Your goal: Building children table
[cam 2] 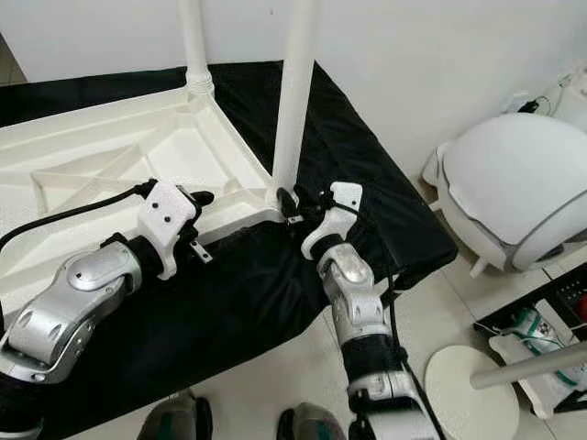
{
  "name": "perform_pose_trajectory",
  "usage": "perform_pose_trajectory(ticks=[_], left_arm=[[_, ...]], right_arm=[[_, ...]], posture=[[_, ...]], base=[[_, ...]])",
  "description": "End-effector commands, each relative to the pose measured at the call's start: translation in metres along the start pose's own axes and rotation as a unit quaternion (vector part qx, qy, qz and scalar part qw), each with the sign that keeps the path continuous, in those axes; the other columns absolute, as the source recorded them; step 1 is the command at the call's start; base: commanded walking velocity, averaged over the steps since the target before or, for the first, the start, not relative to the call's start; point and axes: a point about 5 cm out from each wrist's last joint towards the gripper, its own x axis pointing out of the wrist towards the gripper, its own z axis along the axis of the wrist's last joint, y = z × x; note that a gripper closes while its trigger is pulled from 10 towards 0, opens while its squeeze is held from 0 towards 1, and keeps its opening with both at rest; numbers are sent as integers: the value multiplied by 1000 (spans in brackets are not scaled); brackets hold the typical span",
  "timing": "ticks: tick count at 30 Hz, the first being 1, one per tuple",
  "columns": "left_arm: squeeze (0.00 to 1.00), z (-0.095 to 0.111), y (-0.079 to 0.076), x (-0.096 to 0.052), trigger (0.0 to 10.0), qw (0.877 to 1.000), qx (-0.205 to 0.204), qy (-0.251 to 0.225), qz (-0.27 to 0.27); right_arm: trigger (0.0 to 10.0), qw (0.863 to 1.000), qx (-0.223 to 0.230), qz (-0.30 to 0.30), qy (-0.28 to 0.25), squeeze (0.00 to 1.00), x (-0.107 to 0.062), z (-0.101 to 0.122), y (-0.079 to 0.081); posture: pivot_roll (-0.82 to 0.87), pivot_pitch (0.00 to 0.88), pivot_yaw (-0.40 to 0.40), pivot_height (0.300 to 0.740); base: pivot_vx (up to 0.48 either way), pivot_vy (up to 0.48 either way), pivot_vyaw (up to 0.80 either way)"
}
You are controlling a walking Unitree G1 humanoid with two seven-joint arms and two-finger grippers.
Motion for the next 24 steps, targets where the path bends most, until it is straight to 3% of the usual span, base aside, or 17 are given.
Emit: perform_pose_trajectory(ticks=[1,5,8,11,15,18,24], left_arm=[[0,0,-4,0,10000,1000,-3,5,-9],[0,0,-7,-1,10000,1000,6,15,-15],[0,-7,-9,-4,10000,998,22,55,-13],[0,-10,-6,-4,10000,997,13,74,9],[0,-24,7,-9,10000,988,17,137,72],[0,-31,15,-14,10000,977,25,175,121],[0,-32,25,-19,10000,967,15,184,173]], right_arm=[[10000,1000,1,-15,1,0,0,0,-8],[10000,999,-13,-32,-4,0,11,8,-25],[10000,999,-25,-45,-11,0,23,20,-41],[10000,998,-33,-49,-8,0,26,23,-46],[10000,997,-36,-63,-12,0,31,28,-55],[10000,997,-32,-66,-20,0,33,32,-56],[10000,998,-20,-41,-38,0,29,30,-47]], posture=[[53,48,-83,740],[57,51,-88,740],[59,54,-88,740],[63,54,-86,740],[72,53,-83,740],[76,57,-84,740],[78,65,-89,740]], base=[[0,0,0],[0,0,0],[0,0,0],[0,0,0],[0,0,0],[0,0,0],[0,0,0]])
